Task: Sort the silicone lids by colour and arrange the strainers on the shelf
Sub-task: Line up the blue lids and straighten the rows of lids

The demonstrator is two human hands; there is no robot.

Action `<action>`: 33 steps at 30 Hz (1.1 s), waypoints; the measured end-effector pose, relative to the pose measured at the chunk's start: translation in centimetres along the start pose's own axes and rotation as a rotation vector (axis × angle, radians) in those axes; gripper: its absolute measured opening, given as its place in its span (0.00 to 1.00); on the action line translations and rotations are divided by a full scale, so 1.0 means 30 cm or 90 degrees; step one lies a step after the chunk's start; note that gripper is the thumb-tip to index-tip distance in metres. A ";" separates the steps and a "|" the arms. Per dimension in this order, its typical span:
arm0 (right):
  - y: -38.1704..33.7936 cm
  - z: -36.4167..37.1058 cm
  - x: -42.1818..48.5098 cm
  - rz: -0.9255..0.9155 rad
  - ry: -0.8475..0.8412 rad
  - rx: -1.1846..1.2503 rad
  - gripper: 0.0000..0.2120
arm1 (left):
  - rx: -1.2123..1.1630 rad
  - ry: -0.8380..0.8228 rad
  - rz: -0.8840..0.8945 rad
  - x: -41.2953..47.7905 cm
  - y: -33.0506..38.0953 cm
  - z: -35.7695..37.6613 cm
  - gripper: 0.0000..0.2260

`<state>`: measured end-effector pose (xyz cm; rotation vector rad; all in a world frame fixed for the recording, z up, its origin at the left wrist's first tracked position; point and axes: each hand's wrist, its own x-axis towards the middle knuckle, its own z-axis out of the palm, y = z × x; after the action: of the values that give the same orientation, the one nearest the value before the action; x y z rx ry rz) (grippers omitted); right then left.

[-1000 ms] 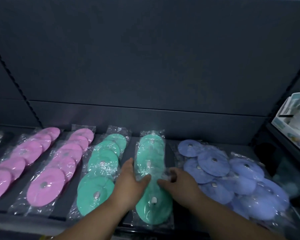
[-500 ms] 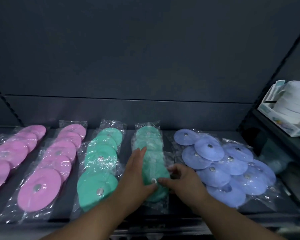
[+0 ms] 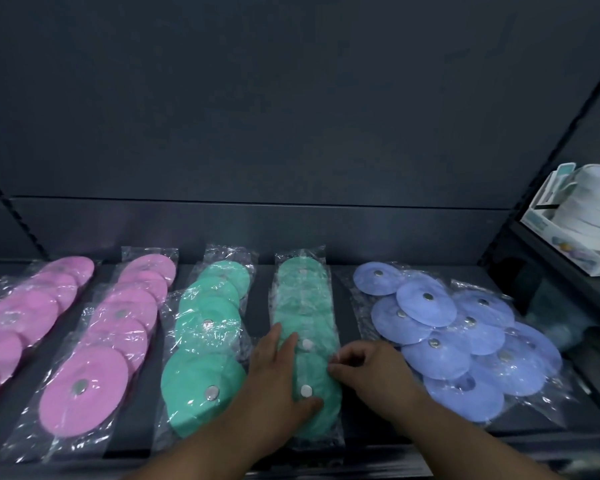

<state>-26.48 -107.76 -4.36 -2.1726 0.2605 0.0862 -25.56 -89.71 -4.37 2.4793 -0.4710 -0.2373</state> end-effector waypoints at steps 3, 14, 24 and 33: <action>-0.022 -0.006 0.004 -0.021 0.045 0.003 0.12 | -0.001 0.018 0.003 0.003 0.001 -0.003 0.42; -0.080 -0.040 0.139 0.006 0.042 0.072 0.18 | -0.070 0.145 -0.038 0.070 0.036 0.068 0.41; -0.043 -0.114 0.214 -0.065 -0.063 0.022 0.12 | 0.038 0.159 -0.089 0.153 0.096 0.053 0.38; 0.086 -0.377 0.239 -0.172 0.167 -0.135 0.13 | 0.342 0.011 0.005 0.262 0.161 0.075 0.32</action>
<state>-20.45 -119.53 -1.03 -2.4090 0.1061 -0.3409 -20.26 -97.58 -3.83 2.9970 -0.6003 -0.0912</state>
